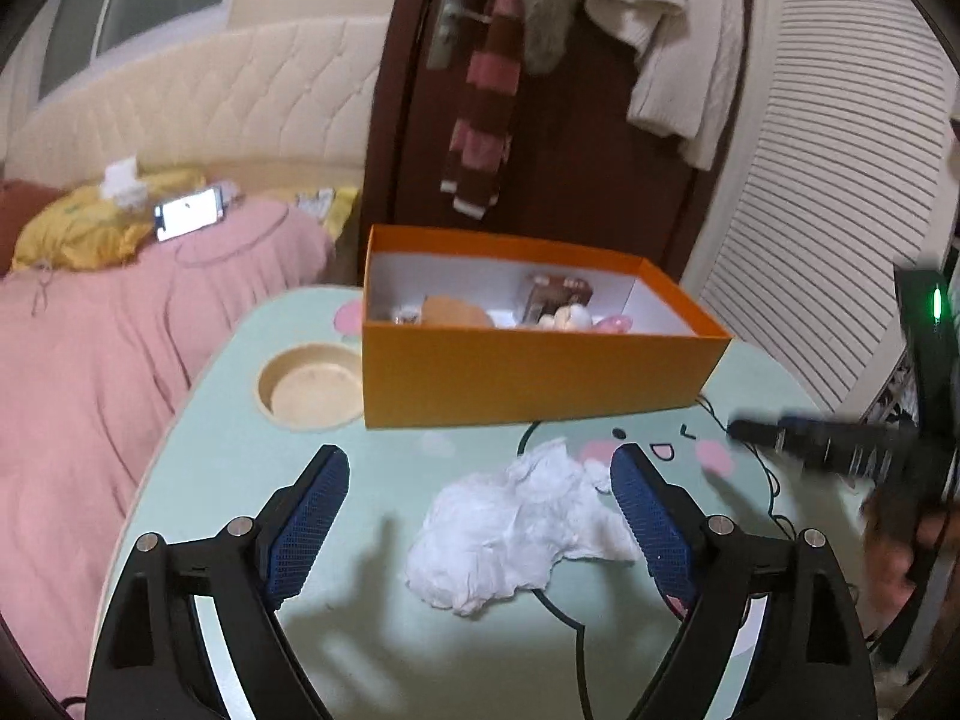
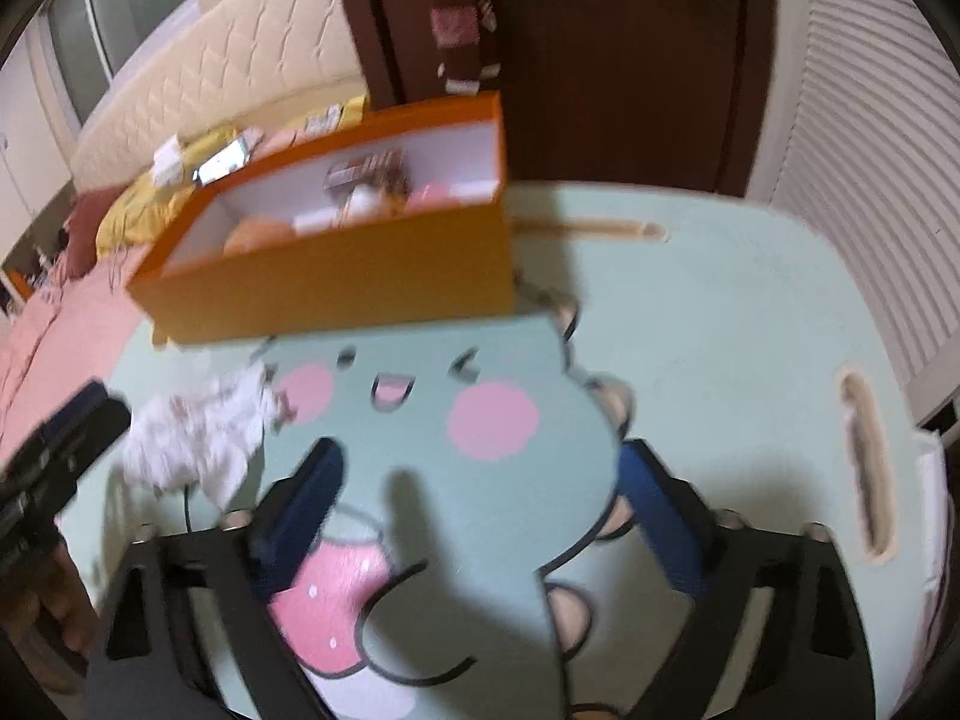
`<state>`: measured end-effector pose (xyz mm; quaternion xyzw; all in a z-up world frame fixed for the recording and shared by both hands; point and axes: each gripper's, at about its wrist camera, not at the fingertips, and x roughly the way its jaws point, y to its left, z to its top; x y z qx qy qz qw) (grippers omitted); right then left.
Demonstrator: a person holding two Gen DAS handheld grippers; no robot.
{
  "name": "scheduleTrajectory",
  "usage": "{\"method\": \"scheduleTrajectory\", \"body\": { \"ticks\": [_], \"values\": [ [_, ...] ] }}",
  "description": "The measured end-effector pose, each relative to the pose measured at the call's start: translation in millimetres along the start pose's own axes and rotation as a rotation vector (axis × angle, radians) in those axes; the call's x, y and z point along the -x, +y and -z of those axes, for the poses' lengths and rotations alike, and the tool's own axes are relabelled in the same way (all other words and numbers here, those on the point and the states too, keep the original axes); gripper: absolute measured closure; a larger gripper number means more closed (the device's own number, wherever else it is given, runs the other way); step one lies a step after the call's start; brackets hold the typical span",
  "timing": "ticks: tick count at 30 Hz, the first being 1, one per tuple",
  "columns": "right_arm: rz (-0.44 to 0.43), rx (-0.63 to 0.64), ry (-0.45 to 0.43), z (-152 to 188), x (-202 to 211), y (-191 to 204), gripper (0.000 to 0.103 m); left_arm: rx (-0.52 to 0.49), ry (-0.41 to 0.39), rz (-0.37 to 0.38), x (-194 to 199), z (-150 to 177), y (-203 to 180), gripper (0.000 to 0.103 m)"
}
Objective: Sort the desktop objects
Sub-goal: 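Grasp the brown plush heart in the box with the right tool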
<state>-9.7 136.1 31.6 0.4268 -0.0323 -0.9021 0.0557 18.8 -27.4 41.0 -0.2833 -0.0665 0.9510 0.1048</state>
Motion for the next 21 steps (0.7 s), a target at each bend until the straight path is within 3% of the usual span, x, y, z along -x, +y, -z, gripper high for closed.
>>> {"method": "scheduleTrajectory", "body": {
  "ticks": [3,7,10,13,21],
  "values": [
    [-0.05,0.027,-0.046,-30.8,7.2,23.4,0.026,-0.028,-0.026,-0.006,3.1,3.9,-5.4,0.014],
    [-0.124,0.128,-0.051,-86.0,-2.4,87.3,0.03,-0.031,-0.008,0.006,0.8,6.8,-6.3,0.014],
    [-0.229,0.169,0.051,-123.5,-32.9,132.5,0.039,-0.016,-0.009,0.007,2.4,8.1,-1.7,0.014],
    [-0.311,0.181,0.187,-154.6,-86.2,192.0,0.04,0.009,0.0,0.016,1.6,8.2,4.5,0.014],
    [-0.311,0.05,0.379,-160.7,-190.2,258.0,0.04,0.053,0.026,0.033,-2.1,7.7,15.9,0.014]
  ]
}}
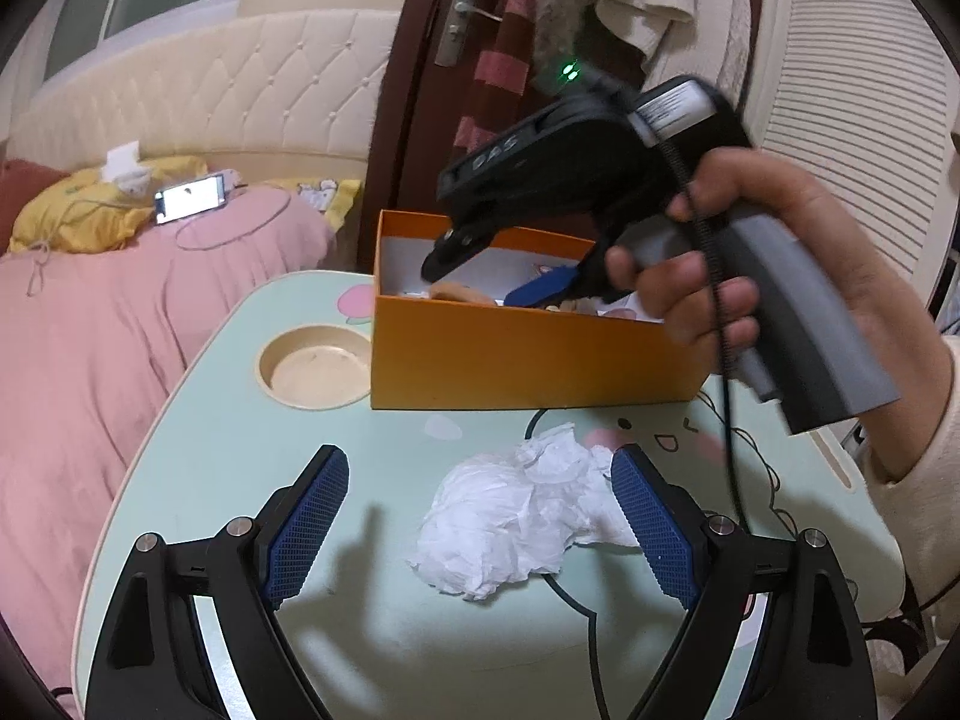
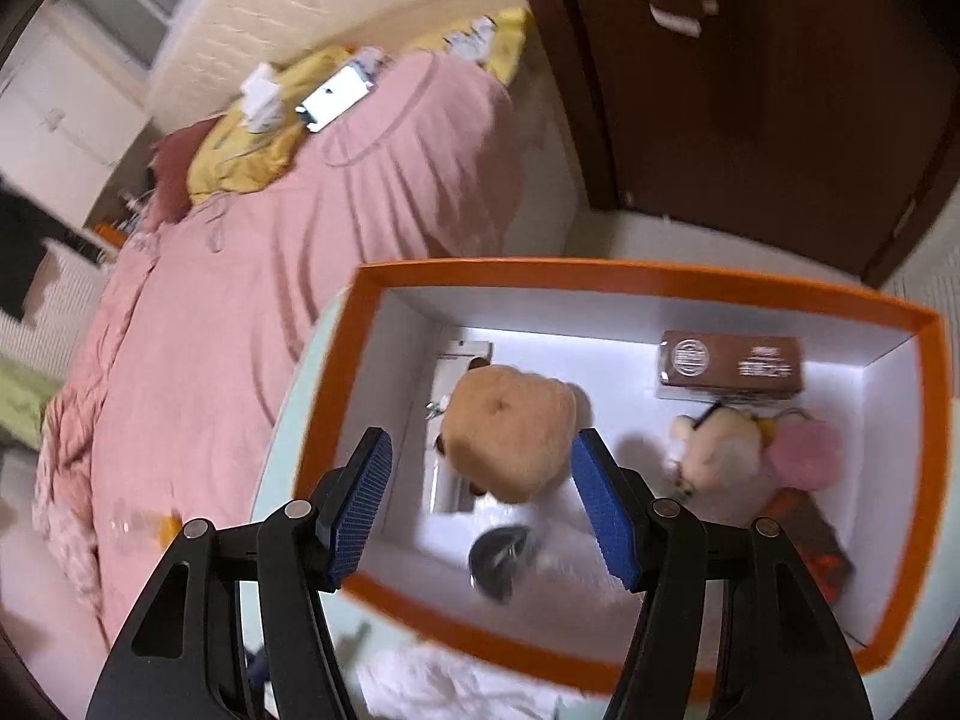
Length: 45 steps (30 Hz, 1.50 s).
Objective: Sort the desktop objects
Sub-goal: 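Grasp the brown plush heart in the box with the right tool, then set the plush on the table with the right tool while the left tool grasps a clear plastic bag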
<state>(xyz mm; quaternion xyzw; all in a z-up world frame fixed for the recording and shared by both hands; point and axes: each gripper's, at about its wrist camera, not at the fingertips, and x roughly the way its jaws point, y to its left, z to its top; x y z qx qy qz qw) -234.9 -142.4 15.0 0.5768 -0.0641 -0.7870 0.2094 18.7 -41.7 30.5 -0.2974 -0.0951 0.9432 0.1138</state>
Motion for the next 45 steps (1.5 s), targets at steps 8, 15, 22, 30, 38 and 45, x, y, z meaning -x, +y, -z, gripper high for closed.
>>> {"method": "scheduleTrajectory", "body": {
  "ticks": [8,15,22,30,38,45],
  "values": [
    [0.078,0.024,0.016,-16.5,-44.0,49.6,0.053,0.039,0.021,0.0,-4.4,-2.0,7.4,0.014],
    [0.038,0.007,-0.026,-10.9,-33.2,55.0,0.055,0.057,0.028,-0.006,-4.7,-2.9,10.8,0.014],
    [0.009,0.085,-0.277,25.3,75.9,28.2,0.055,0.059,0.02,-0.012,-2.8,-6.1,16.5,0.014],
    [-0.017,0.162,-0.346,140.3,180.4,-54.6,0.055,0.102,0.025,-0.03,-4.2,-6.0,23.8,0.014],
    [0.208,0.157,-0.247,236.2,181.5,-130.7,0.055,0.091,0.033,-0.053,-6.1,-4.3,24.1,0.014],
    [0.169,0.109,-0.247,264.1,192.4,-179.3,0.049,0.045,-0.009,-0.072,1.7,-12.0,19.7,0.014]
  ]
}}
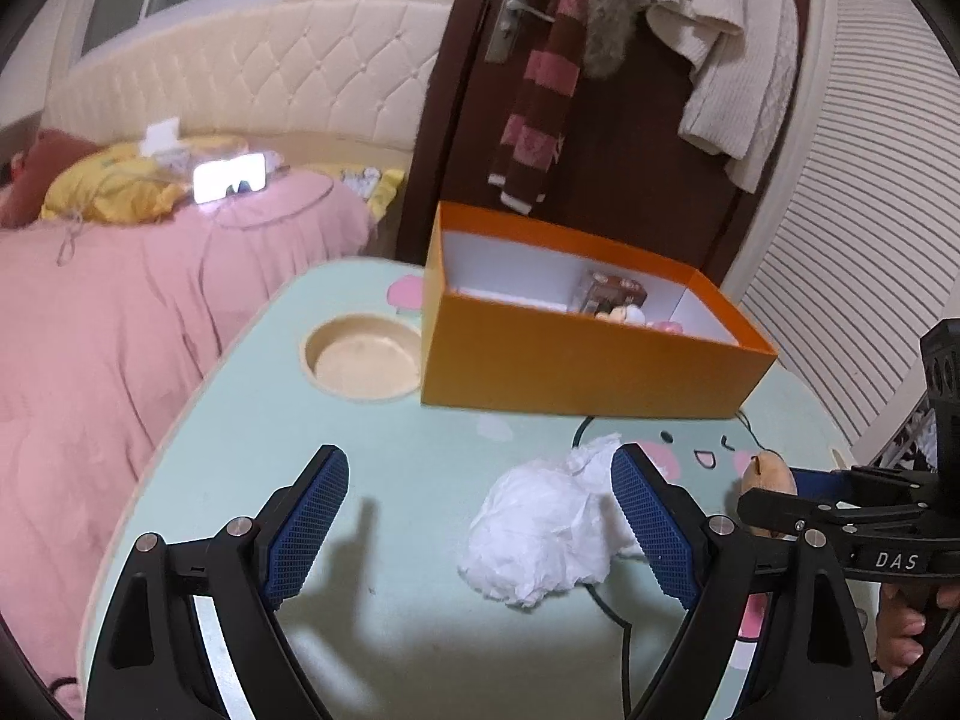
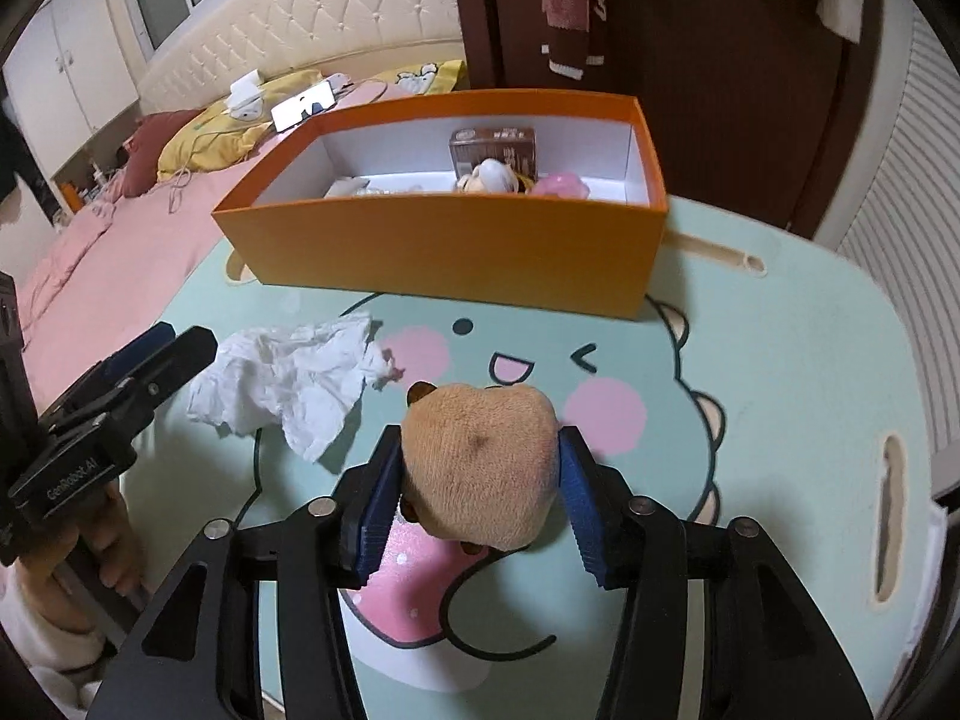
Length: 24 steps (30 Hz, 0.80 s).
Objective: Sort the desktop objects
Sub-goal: 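Set the plush on the table with the right tool while the left tool grasps a clear plastic bag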
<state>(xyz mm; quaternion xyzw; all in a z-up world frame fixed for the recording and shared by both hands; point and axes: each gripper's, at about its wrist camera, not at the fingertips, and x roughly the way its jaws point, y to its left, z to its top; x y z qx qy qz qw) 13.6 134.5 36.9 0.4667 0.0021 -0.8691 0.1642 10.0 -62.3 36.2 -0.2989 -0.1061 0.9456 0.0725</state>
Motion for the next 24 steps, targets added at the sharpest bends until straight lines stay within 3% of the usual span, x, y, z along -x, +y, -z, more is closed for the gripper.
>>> {"method": "scheduleTrajectory", "body": {
  "ticks": [4,7,11,14,19,24],
  "values": [
    [-0.005,-0.037,-0.108,0.4,12.0,-13.2,0.025,-0.027,-0.046,0.002,8.8,-24.1,-9.6,0.014],
    [-0.027,-0.044,-0.206,-0.2,25.7,-17.0,0.023,-0.067,-0.052,0.036,8.6,-52.6,-24.3,0.014],
    [-0.112,-0.12,-0.242,2.2,28.2,-33.7,0.023,-0.127,-0.028,0.086,0.7,-89.1,-49.5,0.014],
    [-0.148,-0.185,-0.254,7.6,30.1,-52.5,0.023,-0.156,0.104,0.11,-28.6,-113.6,-66.1,0.014],
    [-0.125,-0.226,-0.277,10.9,26.4,-66.8,0.023,-0.163,0.363,0.117,-90.4,-120.3,-78.5,0.025],
    [-0.14,-0.234,-0.255,10.6,25.2,-77.4,0.023,-0.151,0.507,0.117,-122.3,-110.8,-82.5,0.027]
  ]
}}
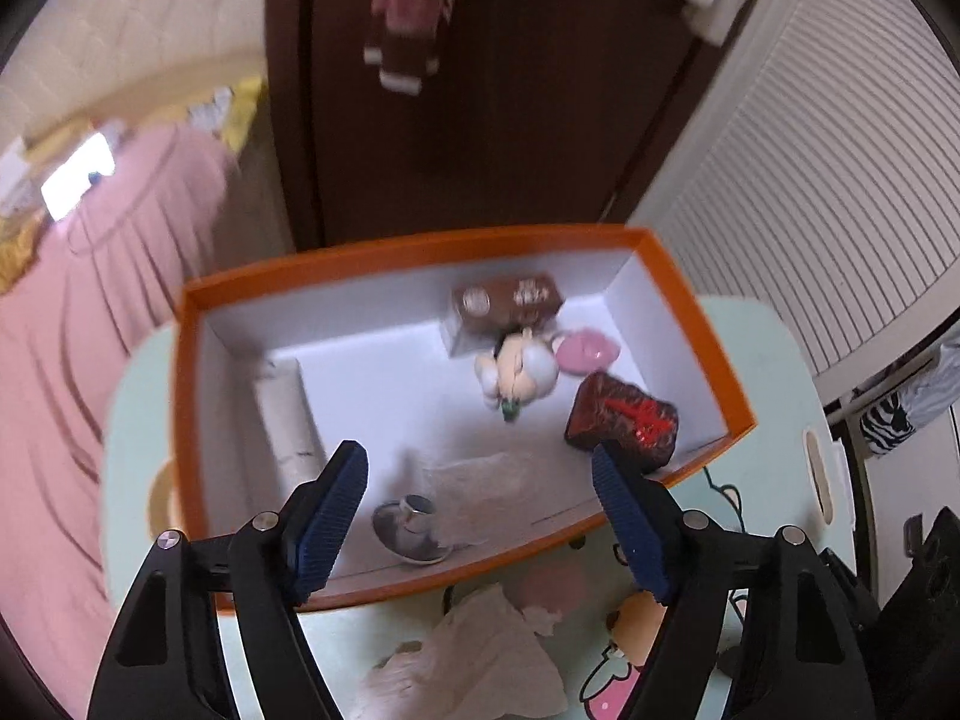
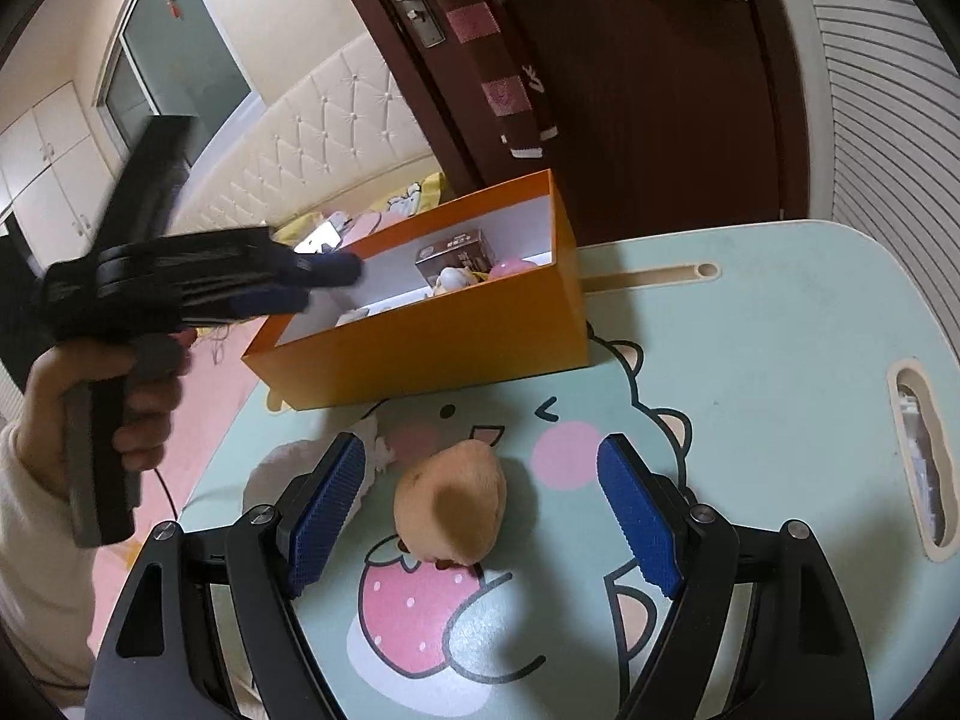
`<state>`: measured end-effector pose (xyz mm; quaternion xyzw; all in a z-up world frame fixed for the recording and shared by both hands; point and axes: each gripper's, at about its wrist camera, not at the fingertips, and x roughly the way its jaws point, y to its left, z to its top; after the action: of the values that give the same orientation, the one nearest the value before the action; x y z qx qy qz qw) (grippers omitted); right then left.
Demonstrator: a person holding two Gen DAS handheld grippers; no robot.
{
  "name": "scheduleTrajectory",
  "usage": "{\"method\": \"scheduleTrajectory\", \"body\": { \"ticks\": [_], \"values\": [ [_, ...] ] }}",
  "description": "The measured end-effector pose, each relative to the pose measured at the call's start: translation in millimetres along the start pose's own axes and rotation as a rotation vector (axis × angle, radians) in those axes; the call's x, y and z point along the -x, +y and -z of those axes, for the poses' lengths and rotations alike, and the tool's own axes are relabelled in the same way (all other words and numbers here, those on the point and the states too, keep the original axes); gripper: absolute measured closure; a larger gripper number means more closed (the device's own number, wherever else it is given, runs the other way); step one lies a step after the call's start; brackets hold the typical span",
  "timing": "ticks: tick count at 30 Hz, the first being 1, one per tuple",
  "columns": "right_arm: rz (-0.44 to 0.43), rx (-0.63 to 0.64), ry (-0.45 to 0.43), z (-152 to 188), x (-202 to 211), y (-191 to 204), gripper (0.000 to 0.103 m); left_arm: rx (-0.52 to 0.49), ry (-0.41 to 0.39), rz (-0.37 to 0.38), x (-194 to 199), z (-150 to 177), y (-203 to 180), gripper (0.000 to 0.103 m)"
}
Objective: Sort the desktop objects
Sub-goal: 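Set the plush on the table with the right tool while the left tool grasps a clear plastic bag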
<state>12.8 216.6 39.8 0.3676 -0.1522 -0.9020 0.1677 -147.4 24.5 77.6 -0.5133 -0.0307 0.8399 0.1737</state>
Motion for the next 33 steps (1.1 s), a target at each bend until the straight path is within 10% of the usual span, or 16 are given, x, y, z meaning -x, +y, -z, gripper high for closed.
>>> {"method": "scheduleTrajectory", "body": {
  "ticks": [7,20,27,33],
  "values": [
    [-0.068,-0.043,0.065,3.9,-4.4,-14.1,0.023,0.121,0.181,0.14,-39.6,-7.2,21.5,0.07],
    [-0.066,-0.05,0.077,5.1,-5.5,-25.2,0.023,0.1,-0.101,0.262,73.1,19.2,11.9,0.071],
    [-0.045,-0.059,0.076,6.5,-2.8,-30.7,0.023,-0.035,-0.024,0.309,77.5,99.1,-12.8,0.071],
    [-0.013,-0.074,0.063,4.4,0.4,-36.5,0.023,-0.182,-0.033,0.162,46.6,161.4,-25.2,0.071]
  ]
}}
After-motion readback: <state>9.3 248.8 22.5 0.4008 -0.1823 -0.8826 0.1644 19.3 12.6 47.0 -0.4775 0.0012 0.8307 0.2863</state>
